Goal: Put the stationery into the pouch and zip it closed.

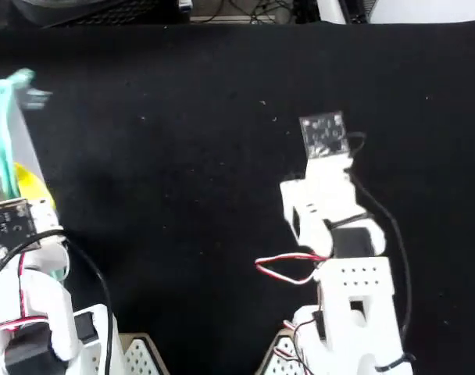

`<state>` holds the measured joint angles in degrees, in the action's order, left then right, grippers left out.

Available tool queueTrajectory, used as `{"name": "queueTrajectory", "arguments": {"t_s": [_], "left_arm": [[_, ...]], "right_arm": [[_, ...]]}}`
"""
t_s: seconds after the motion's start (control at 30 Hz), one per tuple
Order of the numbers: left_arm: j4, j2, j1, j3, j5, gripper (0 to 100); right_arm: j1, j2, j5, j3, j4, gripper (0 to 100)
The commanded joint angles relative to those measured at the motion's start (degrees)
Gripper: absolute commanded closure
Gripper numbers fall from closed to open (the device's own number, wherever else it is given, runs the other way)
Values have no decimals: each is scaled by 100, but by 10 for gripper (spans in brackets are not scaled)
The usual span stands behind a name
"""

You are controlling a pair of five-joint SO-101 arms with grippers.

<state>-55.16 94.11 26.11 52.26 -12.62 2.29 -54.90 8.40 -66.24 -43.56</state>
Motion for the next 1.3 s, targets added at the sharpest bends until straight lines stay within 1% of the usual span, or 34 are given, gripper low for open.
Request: {"name": "queueTrajectory", "arguments": {"t_s": [0.0,0.1,0.17,0.27,0.37,0.47,0.6,0.8,0.9,1.03,1.1,1.2,1.27], "left_arm": [[281,-79,-303,22,44,967],[369,-527,-1051,347,-70,966],[642,-1064,-1587,602,-176,966],[1213,-2127,-2246,725,-9,968],[1679,-3358,-2712,356,378,970],[1829,-4554,-3169,-268,791,970],[1802,-5908,-3723,-919,809,970],[1837,-7174,-4382,-1218,818,967],[1837,-7464,-4664,-1393,835,967],[1811,-7648,-4787,-1780,853,962],[1785,-7657,-4796,-1903,853,915],[1785,-7613,-4796,-1938,853,810],[1785,-7613,-4796,-1956,835,759]], "right_arm": [[-97,-92,-53,-576,993,986],[-149,-92,-62,-769,1204,986],[-193,-92,-246,-813,1213,986],[-519,-92,-457,-822,1222,986],[-870,-92,-457,-840,1222,986],[-1002,-92,-457,-989,1301,986],[-1002,-92,-457,-1244,1679,986],[-1002,-92,-457,-1288,1767,986],[-1002,-84,-448,-1288,1776,986],[-1002,-75,-440,-1288,1785,986],[-993,-75,-422,-1288,1785,986],[-993,-75,-413,-1288,1785,986],[-993,-75,-413,-1288,1785,986]]}}
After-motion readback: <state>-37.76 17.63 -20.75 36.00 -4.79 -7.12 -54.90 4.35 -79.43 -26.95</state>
